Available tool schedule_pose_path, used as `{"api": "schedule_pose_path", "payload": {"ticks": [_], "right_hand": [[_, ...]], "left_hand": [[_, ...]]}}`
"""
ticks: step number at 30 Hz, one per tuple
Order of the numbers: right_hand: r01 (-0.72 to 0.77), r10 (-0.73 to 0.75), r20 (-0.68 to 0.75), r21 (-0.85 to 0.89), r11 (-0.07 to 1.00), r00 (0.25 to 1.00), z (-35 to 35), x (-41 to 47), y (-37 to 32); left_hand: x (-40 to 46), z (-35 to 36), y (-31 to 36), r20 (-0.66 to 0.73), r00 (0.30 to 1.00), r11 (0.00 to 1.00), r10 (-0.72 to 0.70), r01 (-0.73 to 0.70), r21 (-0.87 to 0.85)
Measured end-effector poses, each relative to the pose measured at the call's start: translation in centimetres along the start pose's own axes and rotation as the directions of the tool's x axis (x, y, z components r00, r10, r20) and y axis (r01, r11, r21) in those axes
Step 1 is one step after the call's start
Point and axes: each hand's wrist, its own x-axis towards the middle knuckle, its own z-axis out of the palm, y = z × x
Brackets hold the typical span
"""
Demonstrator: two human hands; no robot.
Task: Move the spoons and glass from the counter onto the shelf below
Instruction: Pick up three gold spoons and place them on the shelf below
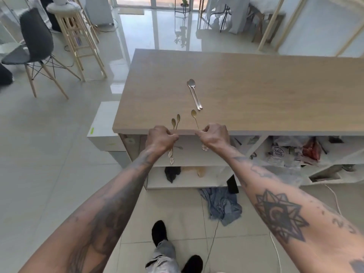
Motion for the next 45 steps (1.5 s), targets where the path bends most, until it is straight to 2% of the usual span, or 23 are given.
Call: {"api": "schedule_pose_path", "payload": {"ticks": [5,13,16,19,25,28,35,41,45], "right_hand": [[0.010,-0.010,0.051,0.005,1.000,0.999,4.1,-0.8,2.4],[-0.091,0.096,0.146,-0.043,0.995,0.985,10.8,1.6,6.8],[-0.140,0.139,0.175,-0.004,0.990,0.975,14.1,4.2,8.7],[-0.134,0.130,0.181,0.007,0.991,0.975,17.4,7.6,10.4],[-0.123,0.137,0.175,-0.087,0.989,0.975,24.8,15.9,12.9],[-0.127,0.137,0.148,-0.074,0.989,0.979,27.9,19.3,13.5],[-0.171,0.171,0.127,-0.015,0.985,0.977,32.1,23.5,13.3],[-0.219,0.220,0.119,-0.024,0.976,0.968,33.1,25.1,12.8],[-0.219,0.221,0.089,-0.041,0.975,0.971,32.8,25.9,12.3]], "left_hand": [[-0.7,2.3,-4.3,0.004,0.996,0.995,-0.084,0.083,0.050],[1.6,6.5,-9.9,0.041,0.977,0.977,-0.211,0.209,0.043],[4.4,8.9,-12.2,0.082,0.967,0.971,-0.241,0.239,0.028],[7.9,11.3,-13.9,0.064,0.968,0.970,-0.243,0.240,0.045],[16.8,16.8,-17.8,0.041,0.955,0.955,-0.295,0.293,0.046],[20.6,18.6,-19.3,0.030,0.959,0.959,-0.280,0.278,0.059],[25.1,20.7,-20.5,-0.065,0.987,0.968,-0.147,0.157,0.194],[26.7,21.5,-21.5,-0.078,0.988,0.944,-0.137,0.154,0.292],[26.9,21.0,-21.6,-0.120,0.974,0.918,-0.194,0.223,0.328]]}}
